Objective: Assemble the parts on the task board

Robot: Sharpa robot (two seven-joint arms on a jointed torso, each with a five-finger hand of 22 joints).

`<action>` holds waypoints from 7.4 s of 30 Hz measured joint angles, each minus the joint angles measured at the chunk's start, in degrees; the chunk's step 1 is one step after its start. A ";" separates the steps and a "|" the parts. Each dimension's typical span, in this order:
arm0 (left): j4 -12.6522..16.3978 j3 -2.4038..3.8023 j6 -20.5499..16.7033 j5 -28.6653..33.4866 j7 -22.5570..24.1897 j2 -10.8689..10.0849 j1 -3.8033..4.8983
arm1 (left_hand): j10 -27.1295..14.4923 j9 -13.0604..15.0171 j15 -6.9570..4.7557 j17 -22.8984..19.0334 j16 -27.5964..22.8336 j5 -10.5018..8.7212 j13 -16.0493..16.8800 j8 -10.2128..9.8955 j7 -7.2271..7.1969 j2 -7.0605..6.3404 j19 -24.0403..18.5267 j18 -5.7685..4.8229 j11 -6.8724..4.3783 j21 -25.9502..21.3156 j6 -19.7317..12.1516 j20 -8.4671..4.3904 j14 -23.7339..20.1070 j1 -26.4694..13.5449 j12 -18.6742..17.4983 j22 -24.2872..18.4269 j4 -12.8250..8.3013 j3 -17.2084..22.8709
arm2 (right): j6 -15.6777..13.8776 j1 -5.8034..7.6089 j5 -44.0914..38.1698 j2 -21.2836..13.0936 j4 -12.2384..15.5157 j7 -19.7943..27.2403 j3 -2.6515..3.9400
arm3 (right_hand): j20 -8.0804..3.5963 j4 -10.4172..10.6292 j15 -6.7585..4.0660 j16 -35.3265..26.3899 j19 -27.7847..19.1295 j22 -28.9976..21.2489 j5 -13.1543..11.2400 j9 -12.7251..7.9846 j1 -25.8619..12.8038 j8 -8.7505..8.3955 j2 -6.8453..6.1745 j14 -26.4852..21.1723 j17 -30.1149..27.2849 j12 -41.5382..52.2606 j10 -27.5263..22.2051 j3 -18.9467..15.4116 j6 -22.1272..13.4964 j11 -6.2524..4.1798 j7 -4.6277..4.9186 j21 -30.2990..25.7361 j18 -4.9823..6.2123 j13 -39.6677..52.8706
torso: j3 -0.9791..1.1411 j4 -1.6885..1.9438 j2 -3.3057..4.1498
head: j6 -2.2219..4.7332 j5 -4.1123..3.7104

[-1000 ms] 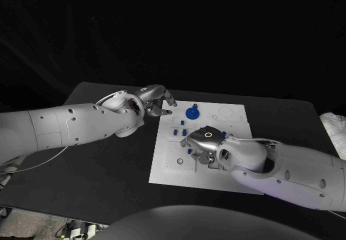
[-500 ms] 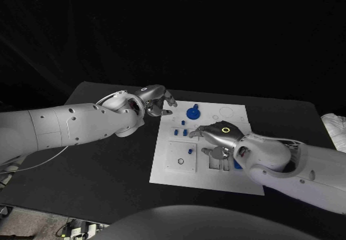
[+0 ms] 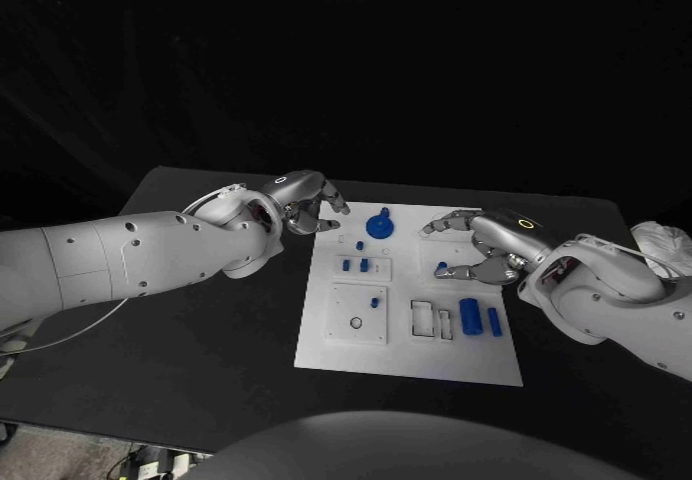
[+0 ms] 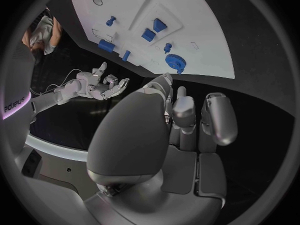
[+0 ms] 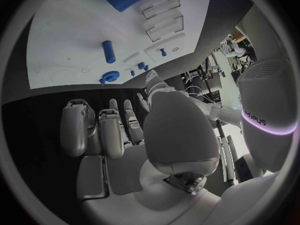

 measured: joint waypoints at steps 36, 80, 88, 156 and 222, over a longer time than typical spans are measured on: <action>-0.02 0.00 -0.39 0.17 0.78 0.01 -1.28 | 0.82 0.04 -0.20 -0.08 0.00 0.00 -0.36 0.00 0.59 0.68 0.00 0.01 -0.41 0.00 0.59 0.00 -0.20 0.68 0.00 -0.01 -0.10 1.67 | 4.26 -5.77 12.84 4.84 -11.69 6.00 0.01 | 0.35 -9.74 -0.02 -1.56 -2.85 -0.02 21.15 5.24 8.02 6.34 5.92 -2.86 -1.94 14.11 9.66 6.10 7.87 -1.24 5.29 -3.33 0.02 3.69 | 0.00 0.12 0.14 | 0.00 -0.87; -0.32 -0.01 1.02 -0.21 -0.50 -0.26 -1.41 | 1.64 0.14 -0.41 -1.05 0.00 0.01 -0.56 0.37 1.22 0.89 0.00 0.00 -0.40 -0.23 1.22 0.00 -0.40 1.35 0.00 -0.02 -0.17 2.69 | 0.27 -4.24 15.15 2.39 -7.42 6.17 -0.05 | -0.94 -11.64 -1.34 -1.11 -1.55 0.01 22.75 18.15 6.83 23.34 6.18 -1.55 -1.02 23.76 14.06 10.56 8.97 -3.79 6.16 -1.33 0.04 12.36 | 0.01 0.06 0.08 | 0.00 -0.15; -0.50 -0.01 1.54 -0.20 -0.88 0.04 -1.45 | 1.64 0.13 -0.41 -1.22 -0.28 0.01 -0.61 0.37 1.22 0.89 0.00 0.00 -0.40 -0.51 1.22 0.00 -0.40 1.35 0.00 -0.02 -0.34 2.86 | 1.50 -0.15 17.24 -0.37 -1.80 4.53 0.03 | -1.11 -11.98 -1.33 -1.11 -1.73 0.00 22.73 18.35 6.72 23.32 6.08 -1.55 -1.40 23.76 14.06 10.90 8.97 -3.79 6.16 -1.65 0.04 12.36 | -0.01 0.07 0.08 | 0.00 -0.15; 0.19 0.00 2.21 -0.20 -2.00 -0.69 -1.68 | 1.63 0.16 -0.62 -1.55 -0.52 0.01 -0.76 0.36 1.41 0.59 0.00 0.00 -0.40 -0.78 1.42 0.00 -0.61 1.65 0.00 0.00 -0.33 3.48 | 17.56 -5.09 -0.85 17.80 1.12 -7.91 0.32 | -1.12 -13.31 -1.33 -1.79 -2.59 0.02 22.89 17.20 6.52 21.73 5.30 -1.97 -2.97 20.99 16.20 13.16 8.33 -3.69 6.56 -3.79 0.05 11.02 | -0.01 0.07 0.08 | 0.00 2.69; -0.25 0.00 3.76 -0.16 -3.02 -0.40 -1.69 | 1.63 0.24 -0.42 -1.84 -0.73 0.01 -0.86 0.36 1.61 0.59 -0.21 0.00 -0.40 -1.12 1.61 0.20 -0.81 1.65 0.00 -0.01 -0.32 3.79 | 6.89 -3.52 -1.73 5.92 9.44 -5.31 0.36 | 2.35 -15.91 2.12 -3.88 -7.41 -0.02 14.14 6.60 5.18 7.26 3.98 -6.65 -7.74 11.68 -2.43 11.63 -3.74 1.62 5.95 -11.19 0.96 8.56 | 0.01 0.05 0.06 | 0.01 1.92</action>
